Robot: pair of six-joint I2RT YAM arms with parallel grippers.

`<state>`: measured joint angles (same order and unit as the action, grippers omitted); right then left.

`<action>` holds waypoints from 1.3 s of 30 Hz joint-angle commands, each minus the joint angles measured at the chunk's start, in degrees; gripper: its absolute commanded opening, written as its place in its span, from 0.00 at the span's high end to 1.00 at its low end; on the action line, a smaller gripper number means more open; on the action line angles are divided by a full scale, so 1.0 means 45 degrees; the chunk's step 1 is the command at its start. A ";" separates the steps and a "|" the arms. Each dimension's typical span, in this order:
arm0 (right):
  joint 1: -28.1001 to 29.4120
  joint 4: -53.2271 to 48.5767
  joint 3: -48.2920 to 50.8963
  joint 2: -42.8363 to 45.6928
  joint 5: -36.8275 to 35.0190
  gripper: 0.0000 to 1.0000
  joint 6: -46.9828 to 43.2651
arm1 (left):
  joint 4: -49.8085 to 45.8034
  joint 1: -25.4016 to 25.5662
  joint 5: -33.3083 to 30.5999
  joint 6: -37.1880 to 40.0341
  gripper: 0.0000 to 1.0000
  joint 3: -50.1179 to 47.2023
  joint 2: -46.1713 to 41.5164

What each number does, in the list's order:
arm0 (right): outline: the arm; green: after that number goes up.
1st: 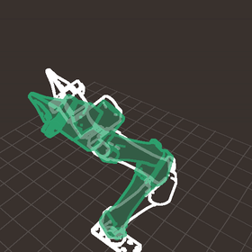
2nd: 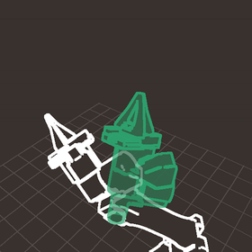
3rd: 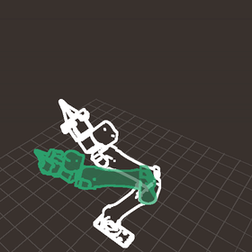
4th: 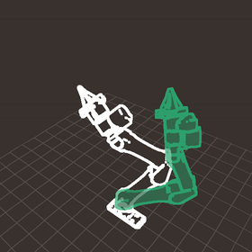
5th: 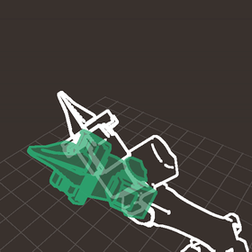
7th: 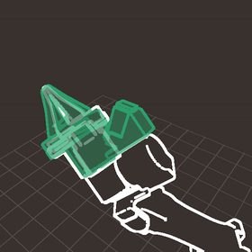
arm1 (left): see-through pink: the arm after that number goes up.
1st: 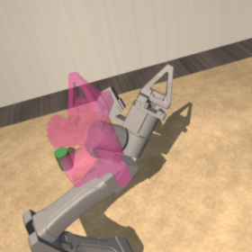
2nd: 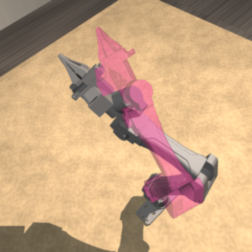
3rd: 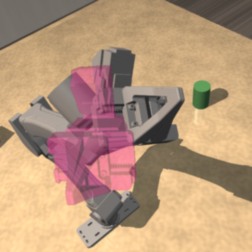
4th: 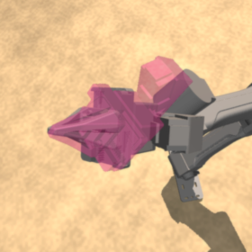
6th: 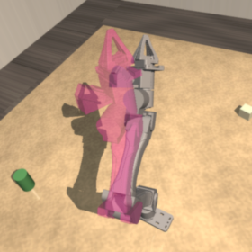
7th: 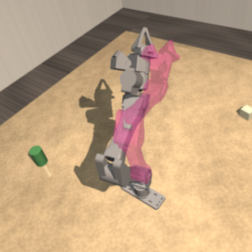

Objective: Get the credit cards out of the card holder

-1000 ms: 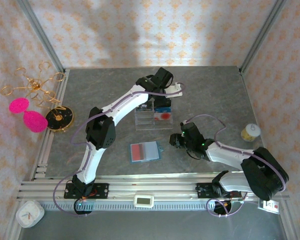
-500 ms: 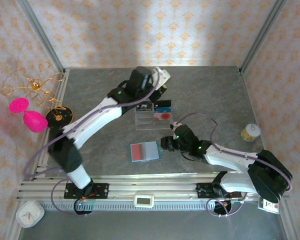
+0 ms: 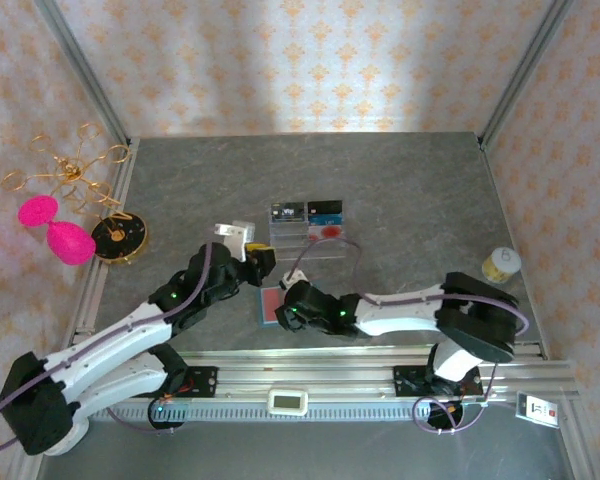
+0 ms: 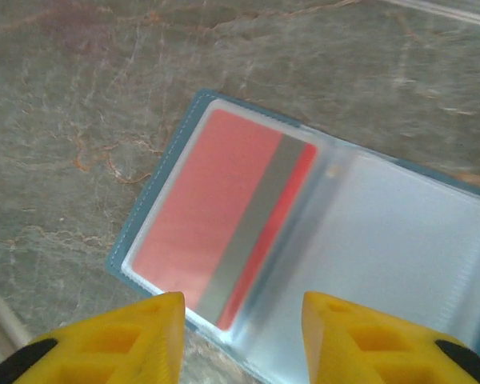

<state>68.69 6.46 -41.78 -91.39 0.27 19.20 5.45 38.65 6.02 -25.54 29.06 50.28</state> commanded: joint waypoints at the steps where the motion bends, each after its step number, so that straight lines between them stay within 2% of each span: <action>1: 0.0073 0.0131 -0.0706 -0.0809 -0.1316 0.59 -0.0584 | 0.0238 0.0071 -0.1105 -0.1423 0.68 -0.0458 -0.1050; 7: 0.0362 -0.0363 -0.1678 -0.1757 -0.1983 0.60 -0.0949 | -0.0494 0.0063 -0.1690 -0.1685 0.68 -0.1012 -0.2514; 16: 0.0562 -0.1717 -0.2566 -0.3194 -0.2844 0.60 -0.0911 | -0.1010 0.0061 -0.1687 -0.1709 0.68 -0.1271 -0.3054; 19: 0.0590 -0.2258 -0.2674 -0.3487 -0.3047 0.66 -0.0719 | -0.1109 0.0062 -0.1738 -0.1699 0.68 -0.1340 -0.3238; 23: 0.0581 -0.2252 -0.2360 -0.3401 -0.2952 0.82 -0.0349 | -0.1246 0.0063 -0.1671 -0.1689 0.68 -0.1396 -0.3216; 29: 0.0585 -0.0982 -0.1530 -0.2638 -0.2670 1.00 0.0218 | -0.0941 0.0053 -0.1341 -0.2095 0.69 -0.2037 -0.3109; 39: 0.0162 0.2891 0.0874 0.0059 -0.1102 1.00 0.1812 | 0.0945 0.0119 -0.0059 -0.3099 0.85 -0.3606 -0.2033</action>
<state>70.39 13.63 -39.59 -94.54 -7.20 23.59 4.71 38.65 3.18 -37.26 14.17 40.18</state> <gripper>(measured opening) 0.026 0.158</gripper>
